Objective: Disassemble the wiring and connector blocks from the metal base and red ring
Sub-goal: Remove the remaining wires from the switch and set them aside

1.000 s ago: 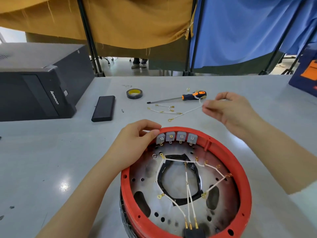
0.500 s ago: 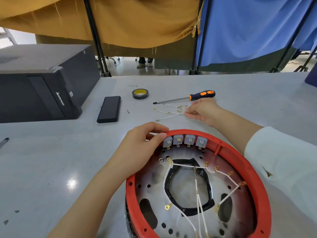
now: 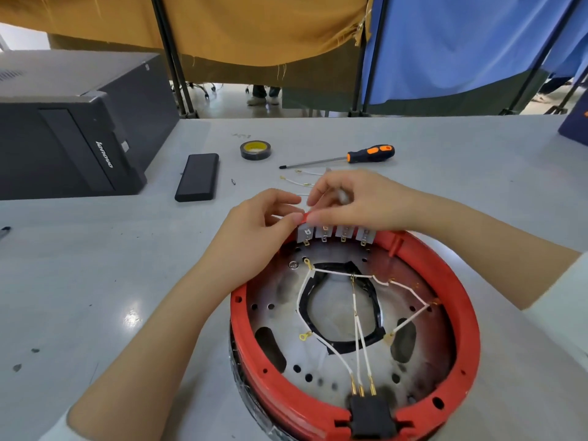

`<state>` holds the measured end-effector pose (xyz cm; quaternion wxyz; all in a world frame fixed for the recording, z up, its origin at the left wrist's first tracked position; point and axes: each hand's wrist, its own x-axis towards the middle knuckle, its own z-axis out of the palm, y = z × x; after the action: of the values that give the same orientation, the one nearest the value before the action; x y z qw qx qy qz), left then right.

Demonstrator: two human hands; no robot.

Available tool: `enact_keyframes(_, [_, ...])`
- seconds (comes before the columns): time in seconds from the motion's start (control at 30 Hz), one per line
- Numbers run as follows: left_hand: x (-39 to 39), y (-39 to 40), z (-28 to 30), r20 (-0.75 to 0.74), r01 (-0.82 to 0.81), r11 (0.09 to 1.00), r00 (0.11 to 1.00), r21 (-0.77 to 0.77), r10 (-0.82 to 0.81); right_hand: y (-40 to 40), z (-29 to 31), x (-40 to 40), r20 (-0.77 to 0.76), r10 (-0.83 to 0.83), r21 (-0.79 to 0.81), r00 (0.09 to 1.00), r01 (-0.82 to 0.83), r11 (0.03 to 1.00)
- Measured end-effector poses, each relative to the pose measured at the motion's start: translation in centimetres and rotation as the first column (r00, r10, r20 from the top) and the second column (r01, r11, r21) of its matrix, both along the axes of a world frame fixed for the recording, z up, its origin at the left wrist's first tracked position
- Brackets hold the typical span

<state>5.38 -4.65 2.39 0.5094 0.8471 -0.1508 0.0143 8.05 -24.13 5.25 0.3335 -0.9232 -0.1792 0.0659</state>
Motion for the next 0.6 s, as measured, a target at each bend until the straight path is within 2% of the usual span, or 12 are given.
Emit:
enact_keyframes(0.07, [0.0, 0.0, 0.0, 0.001, -0.025, 0.998, 1.0, -0.063, 0.025, 0.5, -0.3, -0.8, 0.089, 0.06, -0.176, 0.994, -0.043, 0.983])
enact_keyframes(0.23, [-0.2, 0.2, 0.4, 0.01, -0.061, 0.99, 0.998, -0.125, 0.062, 0.4, -0.2, -1.6, 0.122, 0.038, -0.183, 0.992, -0.015, 0.983])
enact_keyframes(0.33, [-0.2, 0.5, 0.7, -0.023, -0.041, 0.984, 0.999, -0.173, 0.038, -0.3, -0.1, -1.9, 0.193, 0.003, -0.302, 0.981, 0.057, 0.952])
enact_keyframes(0.43, [-0.3, 0.6, 0.9, -0.025, 0.003, 0.993, 1.0, -0.115, -0.006, -1.5, 0.0, -2.3, 0.25, -0.064, -0.363, 0.966, 0.155, 0.919])
enact_keyframes(0.6, [-0.6, 0.2, 0.4, -0.003, 0.049, 0.998, 0.999, 0.038, -0.049, -3.4, 0.1, -3.1, 0.253, -0.242, -0.428, 0.937, 0.333, 0.84])
